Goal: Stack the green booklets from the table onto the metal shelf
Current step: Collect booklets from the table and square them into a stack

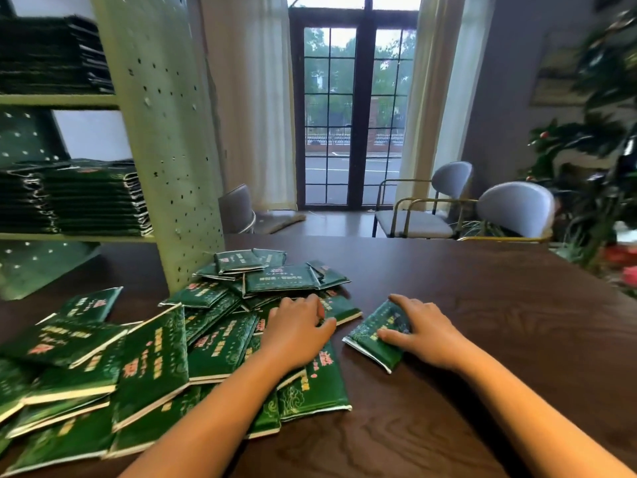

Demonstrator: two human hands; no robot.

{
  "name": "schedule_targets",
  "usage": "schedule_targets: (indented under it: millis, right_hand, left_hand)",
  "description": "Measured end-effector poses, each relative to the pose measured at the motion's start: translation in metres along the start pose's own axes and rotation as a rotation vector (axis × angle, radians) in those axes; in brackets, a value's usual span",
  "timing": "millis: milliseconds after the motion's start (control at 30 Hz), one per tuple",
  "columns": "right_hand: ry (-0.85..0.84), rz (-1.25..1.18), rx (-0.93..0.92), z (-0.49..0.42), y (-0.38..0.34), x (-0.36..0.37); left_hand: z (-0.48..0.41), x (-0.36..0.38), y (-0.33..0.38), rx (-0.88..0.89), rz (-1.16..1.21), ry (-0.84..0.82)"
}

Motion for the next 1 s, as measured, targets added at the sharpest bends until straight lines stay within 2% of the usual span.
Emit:
schedule_targets:
  millis: [367,467,567,700,900,1000]
  right_hand:
    - [0.132,-0.265,-0.055,0.004,-0.001,-0.004]
    - [0.144,-0.339,-0.030,0.002,0.003,-0.002]
    - [0.203,-0.506,-0.010,0.002,0.009,-0.003]
    - [0.331,-0.819,0.031,0.006,0.014,-0.008]
    - [0.374,-1.212,0.143,0.011,0.019,-0.007]
    - [0.414,-1.228,0.177,0.012,0.017,-0.005]
  left_hand:
    - [-0.007,0.005,0.008,0.029,0.045,0.069]
    - [0.003,0.004,0.005,0.042,-0.056,0.121]
    - [0.011,0.007,-0.002,-0.035,-0.196,0.058]
    - [0.015,0.009,-0.009,-0.155,-0.268,-0.062]
    - [0.019,0.010,-0.004,0.012,-0.186,-0.127]
    - [0.022,0.007,0.010,0.148,0.029,-0.153]
Point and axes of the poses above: each hand's wrist, its own z-axis away from the middle knuckle, its own x-axis out of the palm, y = z × x, the point moved 5 cm from there along -z, towards the middle knuckle, and after that the axes turned 3 degrees about -x, right-handed, at the moved point
